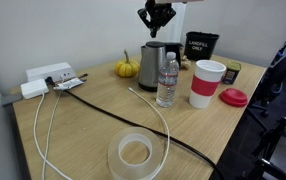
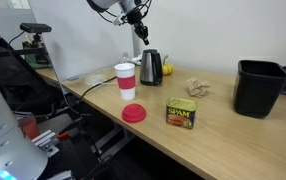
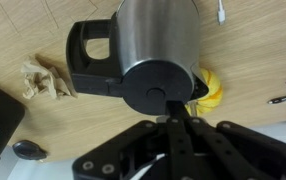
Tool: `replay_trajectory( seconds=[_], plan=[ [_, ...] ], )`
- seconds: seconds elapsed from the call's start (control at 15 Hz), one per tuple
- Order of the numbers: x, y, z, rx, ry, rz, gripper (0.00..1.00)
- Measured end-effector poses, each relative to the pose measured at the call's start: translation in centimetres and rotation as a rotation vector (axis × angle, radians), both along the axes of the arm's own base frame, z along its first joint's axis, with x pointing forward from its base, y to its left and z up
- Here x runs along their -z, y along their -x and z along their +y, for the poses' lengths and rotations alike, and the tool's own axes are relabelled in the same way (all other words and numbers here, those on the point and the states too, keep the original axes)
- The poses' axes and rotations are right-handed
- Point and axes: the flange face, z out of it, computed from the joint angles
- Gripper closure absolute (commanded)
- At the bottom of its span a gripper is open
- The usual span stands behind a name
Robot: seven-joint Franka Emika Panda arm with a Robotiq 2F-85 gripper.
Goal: Press the button on the kettle to open it
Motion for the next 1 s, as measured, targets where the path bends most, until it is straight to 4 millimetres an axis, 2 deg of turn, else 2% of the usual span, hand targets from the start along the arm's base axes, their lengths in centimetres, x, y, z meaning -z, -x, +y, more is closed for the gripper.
replay_trajectory(
  seconds=[0.33,1.0],
  plan=[
    [0.3,-0.2,-1.0,0.031,0.007,0.001,1.0],
    [1.2,0.0,-1.2,0.037,0.011,0.016,1.0]
  ],
)
